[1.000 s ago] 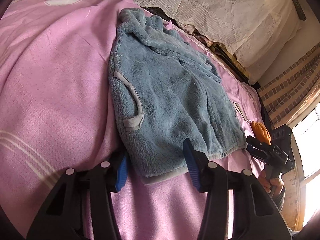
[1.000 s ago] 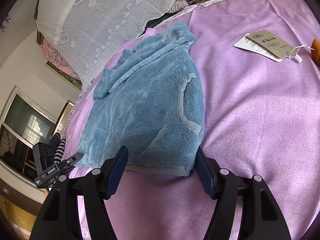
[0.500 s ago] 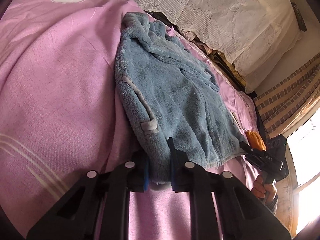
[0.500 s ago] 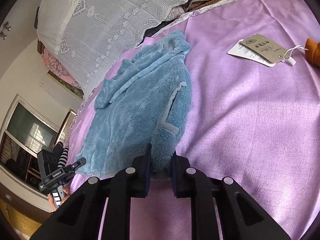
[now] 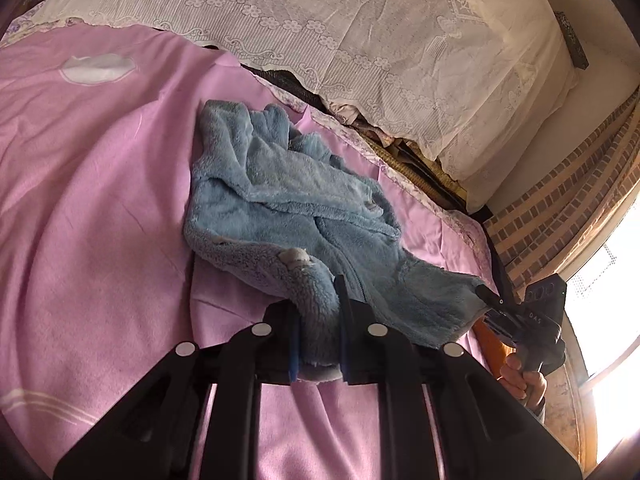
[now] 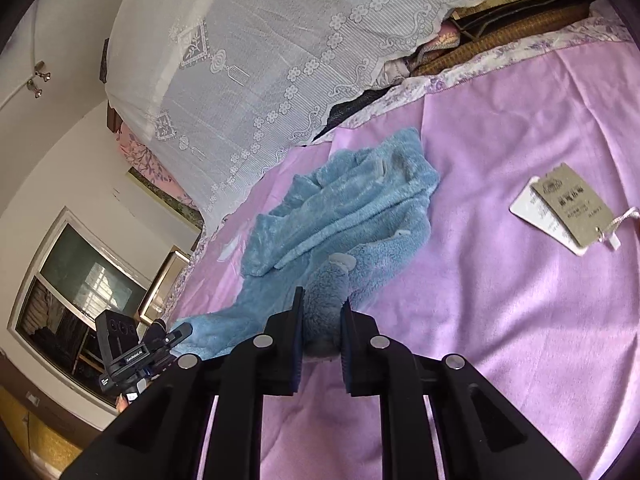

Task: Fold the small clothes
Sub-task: 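Lift the hem with both grippers and fold it over toward the hood, then open both grippers and release the folded hem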

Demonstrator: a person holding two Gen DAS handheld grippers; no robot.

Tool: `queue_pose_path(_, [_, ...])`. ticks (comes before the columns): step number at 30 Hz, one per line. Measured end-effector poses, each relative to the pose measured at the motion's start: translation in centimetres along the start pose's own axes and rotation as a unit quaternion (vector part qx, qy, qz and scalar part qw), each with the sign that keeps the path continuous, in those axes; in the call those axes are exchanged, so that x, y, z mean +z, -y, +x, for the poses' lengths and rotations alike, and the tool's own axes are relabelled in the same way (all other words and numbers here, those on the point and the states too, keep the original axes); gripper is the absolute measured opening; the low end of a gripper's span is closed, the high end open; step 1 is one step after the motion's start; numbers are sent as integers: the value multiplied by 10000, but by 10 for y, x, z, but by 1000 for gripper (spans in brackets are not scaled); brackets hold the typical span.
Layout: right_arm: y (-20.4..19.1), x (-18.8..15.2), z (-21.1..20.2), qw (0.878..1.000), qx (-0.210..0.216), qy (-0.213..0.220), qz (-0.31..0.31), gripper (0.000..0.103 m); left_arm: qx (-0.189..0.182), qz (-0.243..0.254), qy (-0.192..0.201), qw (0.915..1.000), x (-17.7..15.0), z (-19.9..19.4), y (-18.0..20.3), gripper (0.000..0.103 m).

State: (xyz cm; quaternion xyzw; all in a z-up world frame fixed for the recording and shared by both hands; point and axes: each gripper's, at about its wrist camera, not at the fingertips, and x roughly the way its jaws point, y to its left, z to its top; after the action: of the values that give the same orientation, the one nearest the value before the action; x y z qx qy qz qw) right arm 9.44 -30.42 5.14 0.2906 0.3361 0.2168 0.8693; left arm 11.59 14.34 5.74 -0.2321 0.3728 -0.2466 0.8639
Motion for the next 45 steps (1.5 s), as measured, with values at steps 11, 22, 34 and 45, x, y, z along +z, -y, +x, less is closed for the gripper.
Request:
queue_pose_path(11, [3, 71, 37, 9981, 154, 423, 416, 15, 21, -137, 385, 9992, 77, 20, 3, 13])
queue_pose_path(22, [14, 129, 102, 9968, 76, 610, 517, 15, 211, -221, 463, 9985, 141, 73, -16, 13])
queue_pose_path(34, [46, 172, 204, 9944, -662, 577, 592, 16, 694, -757, 163, 9946, 182, 156, -85, 15])
queue_pose_path(45, [42, 173, 179, 9919, -514, 1050, 503, 60, 324, -492, 640, 9962, 182, 121, -67, 70])
